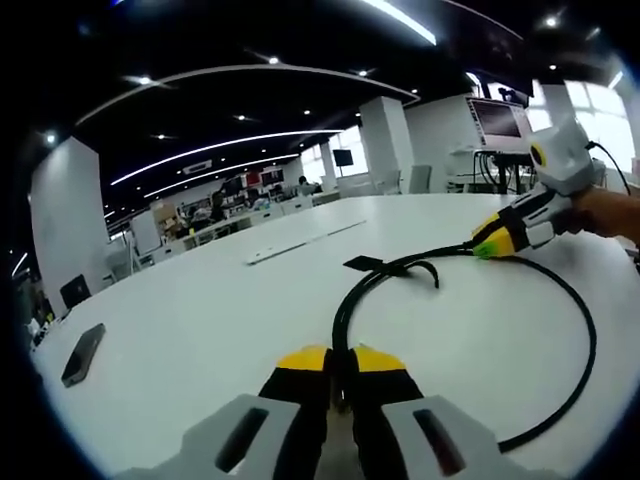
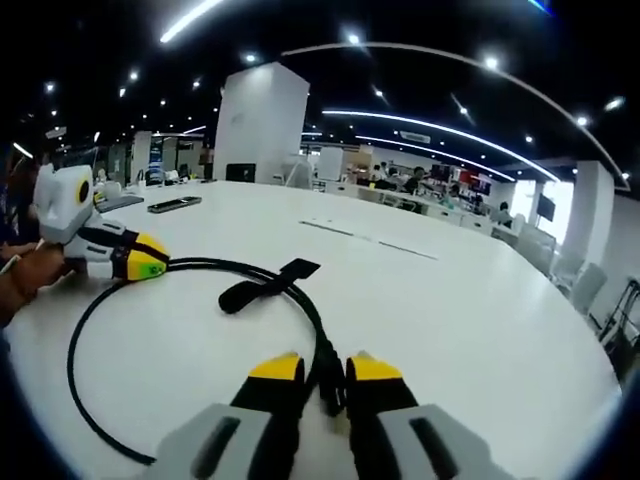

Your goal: Find the charging cable on the desk, coil it up and secure with Velcro.

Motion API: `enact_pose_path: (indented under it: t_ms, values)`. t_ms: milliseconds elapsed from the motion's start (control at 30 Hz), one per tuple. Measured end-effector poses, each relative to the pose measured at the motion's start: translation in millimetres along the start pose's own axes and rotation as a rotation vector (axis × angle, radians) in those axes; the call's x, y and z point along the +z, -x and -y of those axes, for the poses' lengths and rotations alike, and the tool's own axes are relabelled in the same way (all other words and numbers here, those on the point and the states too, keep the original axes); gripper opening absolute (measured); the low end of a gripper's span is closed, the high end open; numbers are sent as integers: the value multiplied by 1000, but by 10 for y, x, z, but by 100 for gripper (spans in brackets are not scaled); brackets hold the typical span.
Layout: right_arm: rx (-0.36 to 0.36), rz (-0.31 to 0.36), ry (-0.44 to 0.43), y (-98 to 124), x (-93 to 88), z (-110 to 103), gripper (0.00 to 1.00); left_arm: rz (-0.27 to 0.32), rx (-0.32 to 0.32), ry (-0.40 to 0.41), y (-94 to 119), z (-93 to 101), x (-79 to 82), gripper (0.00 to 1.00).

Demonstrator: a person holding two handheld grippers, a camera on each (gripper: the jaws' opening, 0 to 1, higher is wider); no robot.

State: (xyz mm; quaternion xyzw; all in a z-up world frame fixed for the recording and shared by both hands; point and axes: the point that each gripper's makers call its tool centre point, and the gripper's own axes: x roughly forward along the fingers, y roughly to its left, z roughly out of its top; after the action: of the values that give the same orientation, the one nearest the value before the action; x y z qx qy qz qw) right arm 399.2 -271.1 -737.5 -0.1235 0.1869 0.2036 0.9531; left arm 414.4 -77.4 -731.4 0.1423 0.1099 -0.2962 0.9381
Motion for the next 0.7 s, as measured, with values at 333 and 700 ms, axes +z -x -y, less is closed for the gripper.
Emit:
enact_pose_path:
  t_ms: [333,700]
  values:
    - [-1,-8,7,-63,-12,-10,11,2,5,-6,-4,-5,5,8]
    - [14,-2,-27,-86,-13,-10,10,7,8,-20,-12,-13,11,8]
